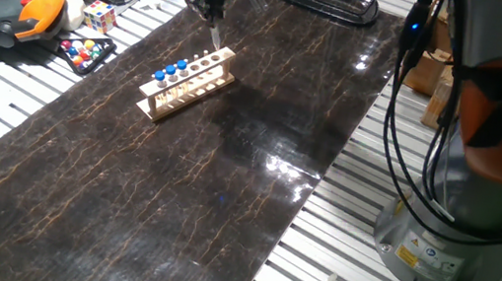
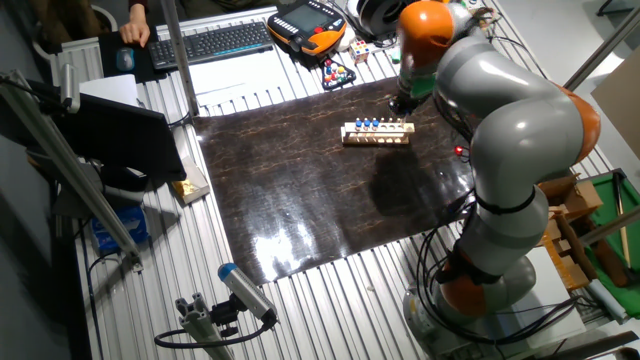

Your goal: Shake the test tube

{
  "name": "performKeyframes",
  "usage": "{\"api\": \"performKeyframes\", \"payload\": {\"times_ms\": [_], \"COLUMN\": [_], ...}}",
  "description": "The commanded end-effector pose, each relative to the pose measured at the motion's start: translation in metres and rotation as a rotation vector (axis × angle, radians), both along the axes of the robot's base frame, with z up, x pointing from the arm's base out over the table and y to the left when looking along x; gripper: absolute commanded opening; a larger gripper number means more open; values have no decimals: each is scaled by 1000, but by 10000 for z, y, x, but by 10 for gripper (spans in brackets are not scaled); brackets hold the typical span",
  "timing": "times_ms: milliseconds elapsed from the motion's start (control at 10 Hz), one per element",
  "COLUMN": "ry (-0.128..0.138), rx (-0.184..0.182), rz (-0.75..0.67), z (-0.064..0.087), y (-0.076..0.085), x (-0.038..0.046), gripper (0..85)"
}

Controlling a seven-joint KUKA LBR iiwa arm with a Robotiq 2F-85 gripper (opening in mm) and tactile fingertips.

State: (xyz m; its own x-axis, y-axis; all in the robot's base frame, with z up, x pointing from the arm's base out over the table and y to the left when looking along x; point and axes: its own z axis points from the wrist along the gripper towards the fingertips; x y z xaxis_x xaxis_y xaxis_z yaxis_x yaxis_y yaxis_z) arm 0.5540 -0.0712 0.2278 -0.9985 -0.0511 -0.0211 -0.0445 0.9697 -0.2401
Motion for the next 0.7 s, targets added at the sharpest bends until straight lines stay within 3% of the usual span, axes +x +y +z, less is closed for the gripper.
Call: {"api": "performKeyframes", "payload": {"times_ms": [0, 100, 200, 400, 600], "ry": [-10, -9, -3, 2, 4], "rx": [13, 109, 126, 238, 283], "rz": [-13, -45, -51, -108, -147], "z": [-26, -64, -118, -172, -134], "y": [68, 149, 262, 478, 650], "x": [-3, -6, -26, -90, -115], "gripper": [7, 7, 7, 7, 7]}}
